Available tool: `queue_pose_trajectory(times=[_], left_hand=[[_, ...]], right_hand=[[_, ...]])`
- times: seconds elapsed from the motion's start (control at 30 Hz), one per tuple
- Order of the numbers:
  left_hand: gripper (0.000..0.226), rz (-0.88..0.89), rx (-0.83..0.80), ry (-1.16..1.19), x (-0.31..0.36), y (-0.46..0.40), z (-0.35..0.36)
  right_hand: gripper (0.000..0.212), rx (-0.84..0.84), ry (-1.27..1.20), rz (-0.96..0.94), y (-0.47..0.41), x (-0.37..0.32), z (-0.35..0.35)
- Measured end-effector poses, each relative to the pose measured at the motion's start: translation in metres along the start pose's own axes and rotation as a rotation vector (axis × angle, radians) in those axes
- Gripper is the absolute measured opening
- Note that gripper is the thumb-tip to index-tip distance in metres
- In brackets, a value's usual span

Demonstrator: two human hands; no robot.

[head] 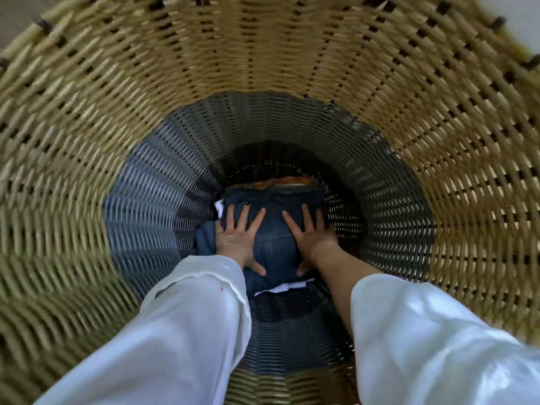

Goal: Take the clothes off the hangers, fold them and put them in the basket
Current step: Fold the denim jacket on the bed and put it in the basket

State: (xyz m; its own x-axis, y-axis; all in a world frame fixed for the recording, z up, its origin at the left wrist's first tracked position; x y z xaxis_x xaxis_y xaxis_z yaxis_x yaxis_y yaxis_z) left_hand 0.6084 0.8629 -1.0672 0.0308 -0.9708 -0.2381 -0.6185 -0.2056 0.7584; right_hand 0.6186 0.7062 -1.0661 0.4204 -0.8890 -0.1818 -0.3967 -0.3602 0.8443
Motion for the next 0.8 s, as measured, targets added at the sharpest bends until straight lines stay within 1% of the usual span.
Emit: queue_pose_trajectory(times=[0.07,0.13,0.2,0.3,0.37,0.5,0.6,0.73,0.8], left_hand=[[0.136,-0.02,-0.069,-0.065,-0.003,0.016,-0.015],[0.128,-0.024,-0.14,-0.111,-0.007,0.038,-0.032],[0.115,-0.045,-0.165,-0.096,-0.013,0.068,-0.057],[0.092,-0.05,-0.128,0.016,-0.018,0.123,-0.106],[0.082,-0.026,-0.057,0.078,-0.02,0.169,-0.146],[0.068,0.06,0.074,0.168,-0.022,0.272,-0.238],[0.061,0.132,0.141,0.199,-0.018,0.355,-0.304],[0.056,0.253,0.275,0.234,-0.002,0.469,-0.381],[0.054,0.332,0.358,0.242,0.017,0.529,-0.414]], right_hand=[[0.123,0.012,-0.002,0.011,0.017,-0.002,-0.005],[0.104,-0.009,-0.05,0.011,0.047,-0.004,-0.012],[0.084,-0.002,-0.087,-0.008,0.082,-0.005,-0.026],[0.061,0.156,-0.177,-0.04,0.149,-0.006,-0.066],[0.052,0.285,-0.214,-0.044,0.206,-0.004,-0.099],[0.043,0.503,-0.298,-0.007,0.327,0.005,-0.162],[0.039,0.616,-0.401,0.046,0.418,0.013,-0.195],[0.039,0.674,-0.457,0.122,0.546,0.026,-0.223],[0.038,0.699,-0.474,0.188,0.617,0.038,-0.225]])
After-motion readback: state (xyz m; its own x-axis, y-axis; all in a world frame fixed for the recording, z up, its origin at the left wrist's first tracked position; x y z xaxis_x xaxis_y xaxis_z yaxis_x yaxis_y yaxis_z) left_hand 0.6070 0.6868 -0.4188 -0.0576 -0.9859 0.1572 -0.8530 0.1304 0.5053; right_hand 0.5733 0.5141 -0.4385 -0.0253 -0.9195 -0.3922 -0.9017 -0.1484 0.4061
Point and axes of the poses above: each hand's wrist, its own y-axis away from the middle knuckle, its own z-axis out of the palm, x = y × z, the point moved 5 cm from there along -y, towards the middle knuckle, and after that the axes turned 14 degrees about -z, right-handed, at the moved point
